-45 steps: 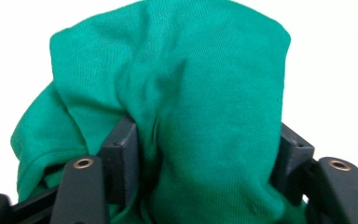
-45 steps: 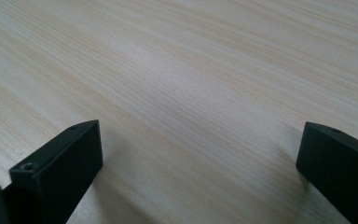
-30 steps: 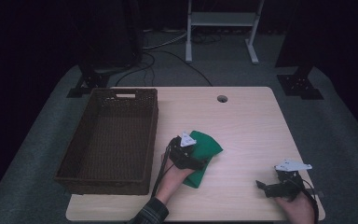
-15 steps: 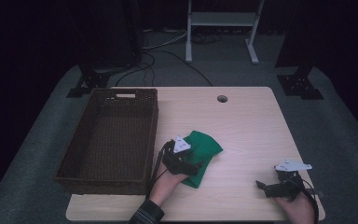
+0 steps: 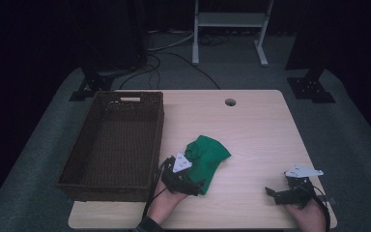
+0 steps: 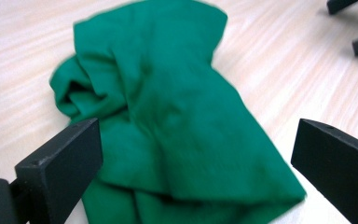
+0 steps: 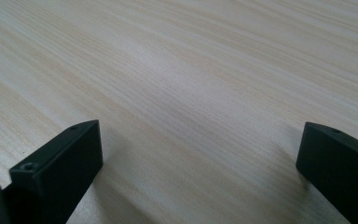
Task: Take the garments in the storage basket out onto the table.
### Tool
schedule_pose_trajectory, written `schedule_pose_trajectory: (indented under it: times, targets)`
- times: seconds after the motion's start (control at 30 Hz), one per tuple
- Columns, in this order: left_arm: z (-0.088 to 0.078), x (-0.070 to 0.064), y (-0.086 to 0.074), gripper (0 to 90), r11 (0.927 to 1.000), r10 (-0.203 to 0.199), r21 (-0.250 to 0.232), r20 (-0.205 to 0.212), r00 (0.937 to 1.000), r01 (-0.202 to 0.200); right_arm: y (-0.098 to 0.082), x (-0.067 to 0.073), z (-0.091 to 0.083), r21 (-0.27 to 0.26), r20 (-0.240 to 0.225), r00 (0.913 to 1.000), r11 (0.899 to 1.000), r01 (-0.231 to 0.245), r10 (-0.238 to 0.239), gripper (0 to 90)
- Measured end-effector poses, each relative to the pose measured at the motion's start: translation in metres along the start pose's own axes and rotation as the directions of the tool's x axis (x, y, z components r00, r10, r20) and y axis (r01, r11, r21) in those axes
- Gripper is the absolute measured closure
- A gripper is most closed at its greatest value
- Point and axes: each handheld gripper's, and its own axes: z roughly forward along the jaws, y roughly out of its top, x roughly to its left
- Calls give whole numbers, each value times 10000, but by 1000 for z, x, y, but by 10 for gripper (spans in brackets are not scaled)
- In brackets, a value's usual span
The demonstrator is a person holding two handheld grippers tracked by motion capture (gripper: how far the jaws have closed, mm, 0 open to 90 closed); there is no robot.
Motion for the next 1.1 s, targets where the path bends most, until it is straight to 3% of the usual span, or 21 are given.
schedule_pose_trajectory:
  times: [0.13, 0.47, 0.6, 0.67, 0.9, 1.1]
  targets:
    - [-4, -3, -8, 12, 10000, 39, 82, -159, 9999, -37, 0, 0, 0, -3, -12, 10000, 10000, 11, -11, 0]
    - [-6, -17, -21, 12, 9981, 358, 514, -116, 9993, -352, -1, 1, -1, 1, -26, 10000, 10000, 26, -26, 0]
    - [-5, -19, -27, 12, 9968, 387, 708, -125, 9992, -378, -1, 2, -1, 0, -47, 10000, 10000, 47, -47, 0]
    - [-3, -19, -29, 12, 9944, 568, 908, -212, 9982, -546, -1, 2, -1, -4, -46, 10000, 10000, 53, -53, 0]
    - [0, -19, -31, 11, 9858, 635, 1570, -177, 9978, -600, -1, 1, -1, 4, -30, 10000, 10000, 39, -39, 0]
    - [0, -18, -32, 11, 9855, 649, 1583, -132, 9978, -620, 1, 0, 1, -7, 80, 10000, 10000, -53, 53, 0]
